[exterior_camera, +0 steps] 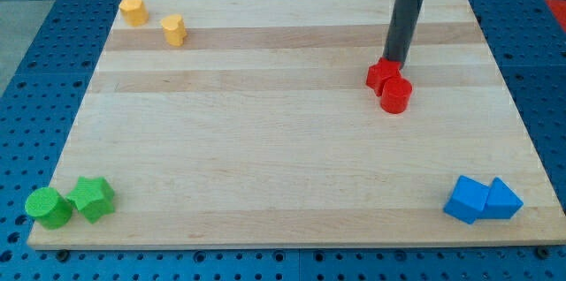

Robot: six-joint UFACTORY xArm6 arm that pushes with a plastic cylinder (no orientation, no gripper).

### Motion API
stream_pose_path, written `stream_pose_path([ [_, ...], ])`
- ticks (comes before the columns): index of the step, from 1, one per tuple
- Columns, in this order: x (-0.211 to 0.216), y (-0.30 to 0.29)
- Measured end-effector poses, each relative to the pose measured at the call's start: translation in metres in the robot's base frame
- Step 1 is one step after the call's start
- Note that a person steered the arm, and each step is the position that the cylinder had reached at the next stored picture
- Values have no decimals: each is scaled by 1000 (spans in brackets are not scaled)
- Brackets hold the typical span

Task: Place the red star towards bottom right of yellow heart

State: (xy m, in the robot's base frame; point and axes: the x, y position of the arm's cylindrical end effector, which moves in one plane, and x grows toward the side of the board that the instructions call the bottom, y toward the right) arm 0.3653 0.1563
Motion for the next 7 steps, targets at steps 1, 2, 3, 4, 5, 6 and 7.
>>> stream_pose_path([
  [1, 9, 62],
  [2, 24, 99],
  [3, 45, 50],
  [4, 39, -44],
  [5, 20, -128],
  [6, 21, -163],
  [7, 32, -127],
])
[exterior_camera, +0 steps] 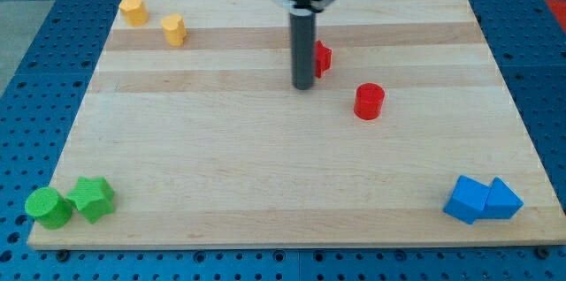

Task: Place the red star towards bottom right of yellow heart

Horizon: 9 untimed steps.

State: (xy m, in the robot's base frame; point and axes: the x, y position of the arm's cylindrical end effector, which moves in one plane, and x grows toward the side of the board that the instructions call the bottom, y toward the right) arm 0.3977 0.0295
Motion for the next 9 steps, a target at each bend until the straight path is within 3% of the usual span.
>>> stream_pose_path([
  [1, -6, 56],
  [2, -32, 69],
  [5, -53, -73],
  [6, -53, -57],
  [9, -57, -98],
])
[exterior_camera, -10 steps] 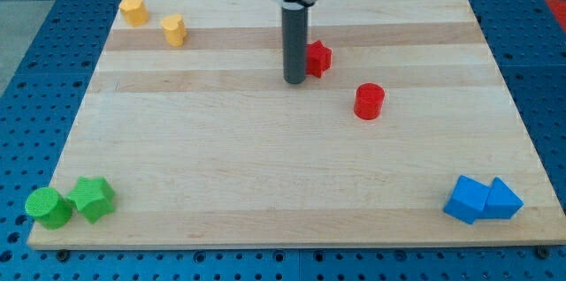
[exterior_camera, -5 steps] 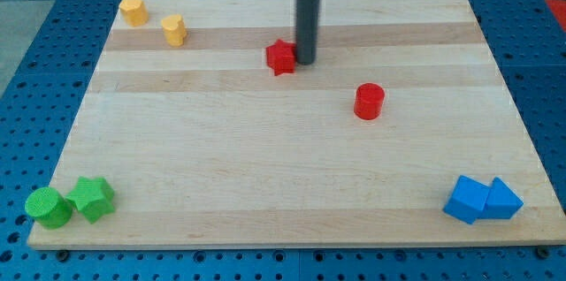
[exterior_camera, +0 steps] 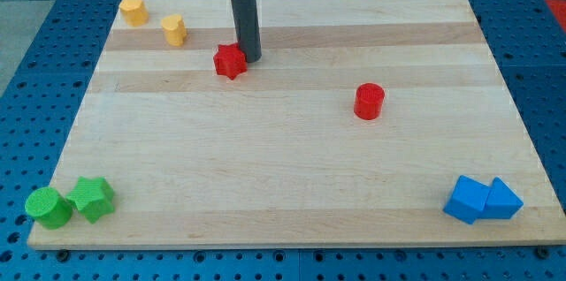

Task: Place the red star towards bottom right of yellow heart

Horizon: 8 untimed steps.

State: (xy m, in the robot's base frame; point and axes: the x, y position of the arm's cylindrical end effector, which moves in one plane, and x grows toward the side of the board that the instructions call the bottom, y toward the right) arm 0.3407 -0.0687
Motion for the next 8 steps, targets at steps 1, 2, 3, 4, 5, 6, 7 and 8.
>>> stream_pose_path([
  [1, 17, 2],
  [2, 29, 2],
  [3, 32, -3],
  [4, 41, -5],
  [5, 58, -7],
  [6, 59, -26],
  [7, 34, -55],
  [8, 27, -68],
])
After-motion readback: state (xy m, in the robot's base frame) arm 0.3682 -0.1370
